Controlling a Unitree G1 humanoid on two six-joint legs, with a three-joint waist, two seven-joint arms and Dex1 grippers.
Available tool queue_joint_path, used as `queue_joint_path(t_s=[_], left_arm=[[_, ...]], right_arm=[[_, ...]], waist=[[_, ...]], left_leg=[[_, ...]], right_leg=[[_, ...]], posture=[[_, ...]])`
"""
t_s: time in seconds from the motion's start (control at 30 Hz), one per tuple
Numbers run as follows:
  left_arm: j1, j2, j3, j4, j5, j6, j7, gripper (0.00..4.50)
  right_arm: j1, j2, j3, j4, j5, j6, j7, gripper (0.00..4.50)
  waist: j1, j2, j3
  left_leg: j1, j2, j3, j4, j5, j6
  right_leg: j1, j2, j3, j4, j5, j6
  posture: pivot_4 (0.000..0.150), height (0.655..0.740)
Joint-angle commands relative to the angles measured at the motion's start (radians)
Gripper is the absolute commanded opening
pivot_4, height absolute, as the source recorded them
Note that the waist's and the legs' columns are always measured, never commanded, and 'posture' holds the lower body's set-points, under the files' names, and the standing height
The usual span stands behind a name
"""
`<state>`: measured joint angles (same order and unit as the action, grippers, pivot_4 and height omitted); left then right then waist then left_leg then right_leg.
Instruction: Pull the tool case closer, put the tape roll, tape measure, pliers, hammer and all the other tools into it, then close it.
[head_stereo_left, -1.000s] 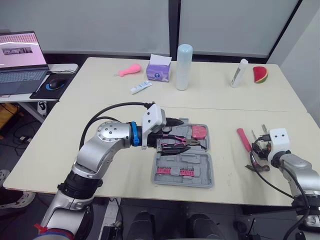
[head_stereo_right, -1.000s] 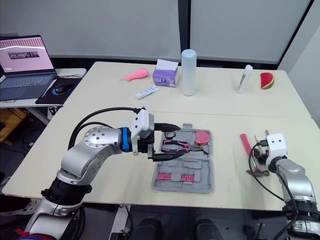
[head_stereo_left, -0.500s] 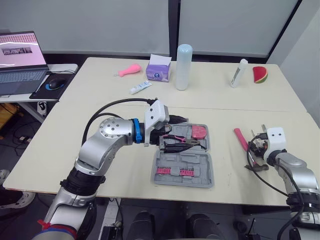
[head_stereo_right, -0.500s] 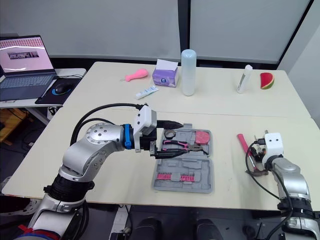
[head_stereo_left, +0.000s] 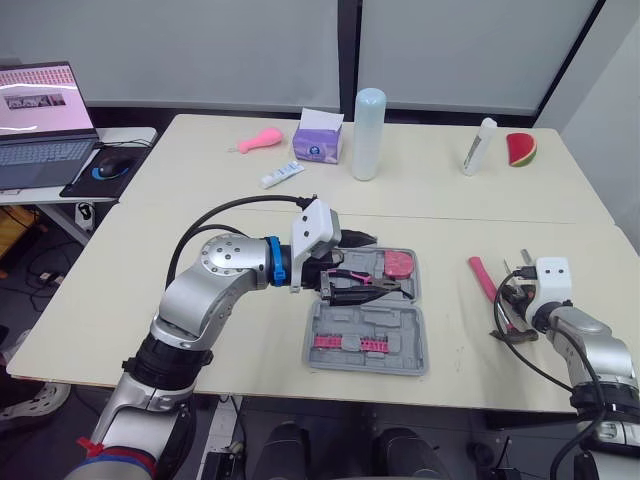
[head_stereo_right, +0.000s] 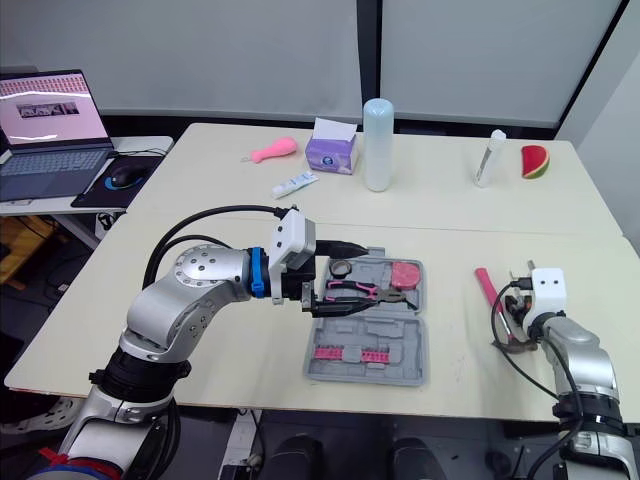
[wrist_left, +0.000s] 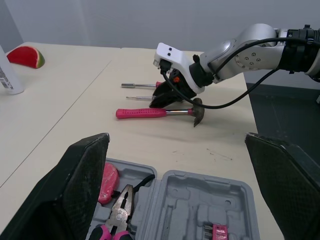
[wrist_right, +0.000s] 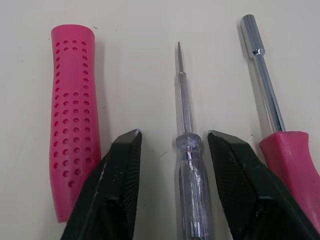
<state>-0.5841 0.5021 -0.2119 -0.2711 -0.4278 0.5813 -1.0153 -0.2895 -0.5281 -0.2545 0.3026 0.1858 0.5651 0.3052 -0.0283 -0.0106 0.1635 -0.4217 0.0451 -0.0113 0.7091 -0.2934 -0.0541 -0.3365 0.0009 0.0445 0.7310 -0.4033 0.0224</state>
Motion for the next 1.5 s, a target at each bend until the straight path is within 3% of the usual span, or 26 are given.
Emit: queue_joint_path(t_s=[0.03, 0.27, 0.5, 0.7, 0.83, 0.97, 1.17, 1.5], left_arm=[[-0.018, -0.006, -0.009, -0.031, -0.008, -0.012, -0.007, 4.50], [-0.012, -0.002, -0.010, -0.015, -0.002, -0.033, -0.009, 4.50], [0.007, 0.018, 0.001, -0.012, 0.000, -0.055, -0.015, 4.50], [0.040, 0.086, 0.012, -0.005, 0.019, -0.119, -0.064, 4.50], [0.078, 0.152, 0.014, -0.011, 0.025, -0.176, -0.125, 4.50], [0.107, 0.190, 0.014, -0.016, 0.022, -0.209, -0.164, 4.50], [0.133, 0.220, 0.003, -0.004, 0.047, -0.266, -0.202, 4.50], [0.147, 0.213, 0.000, -0.009, 0.050, -0.271, -0.205, 4.50]], right_arm=[[-0.003, -0.003, -0.027, 0.014, 0.008, -0.003, -0.006, 1.31], [0.016, -0.005, -0.035, -0.024, 0.017, -0.084, 0.013, 0.35], [0.083, -0.012, -0.051, -0.223, 0.050, -0.066, 0.024, 0.35], [0.168, -0.014, -0.057, -0.576, 0.118, 0.135, 0.010, 0.35], [0.254, 0.064, -0.039, -0.820, 0.182, 0.336, -0.062, 0.35], [0.319, 0.159, -0.007, -0.933, 0.176, 0.423, -0.141, 0.35], [0.387, 0.300, 0.102, -0.968, 0.107, 0.436, -0.264, 0.35], [0.387, 0.436, 0.144, -0.822, 0.044, 0.341, -0.336, 0.35]], waist=[[0.000, 0.000, 0.000], [0.001, 0.000, 0.000], [0.000, 0.001, 0.000], [0.001, 0.001, 0.001], [0.001, 0.001, 0.001], [0.002, 0.001, 0.001], [0.001, 0.002, 0.001], [0.000, 0.002, 0.001]], left_leg=[[0.000, 0.000, 0.000, 0.000, 0.000, 0.000], [0.000, 0.000, 0.000, 0.000, 0.000, 0.000], [-0.001, 0.000, 0.000, 0.000, 0.000, 0.000], [-0.001, 0.000, -0.001, 0.000, 0.000, 0.000], [-0.002, 0.001, -0.003, 0.000, 0.000, 0.000], [-0.003, 0.000, -0.004, -0.001, 0.000, 0.001], [-0.003, 0.000, -0.004, -0.001, -0.001, 0.001], [-0.004, 0.000, -0.004, -0.002, -0.001, 0.001]], right_leg=[[0.000, 0.000, 0.000, 0.000, 0.000, 0.000], [0.000, 0.000, 0.000, 0.000, 0.000, 0.000], [0.000, 0.000, 0.000, 0.000, 0.000, 0.000], [-0.001, 0.000, 0.000, 0.000, 0.000, 0.000], [-0.001, 0.000, -0.001, -0.001, 0.000, 0.000], [-0.001, 0.000, -0.001, -0.002, 0.000, 0.000], [-0.002, 0.000, -0.001, -0.002, 0.000, 0.000], [-0.003, 0.000, -0.001, -0.001, 0.000, 0.000]], posture=[[0.150, 0.6921], [0.150, 0.6921], [0.150, 0.6921], [0.150, 0.6921], [0.150, 0.6921], [0.150, 0.6921], [0.150, 0.6921], [0.150, 0.6921]])
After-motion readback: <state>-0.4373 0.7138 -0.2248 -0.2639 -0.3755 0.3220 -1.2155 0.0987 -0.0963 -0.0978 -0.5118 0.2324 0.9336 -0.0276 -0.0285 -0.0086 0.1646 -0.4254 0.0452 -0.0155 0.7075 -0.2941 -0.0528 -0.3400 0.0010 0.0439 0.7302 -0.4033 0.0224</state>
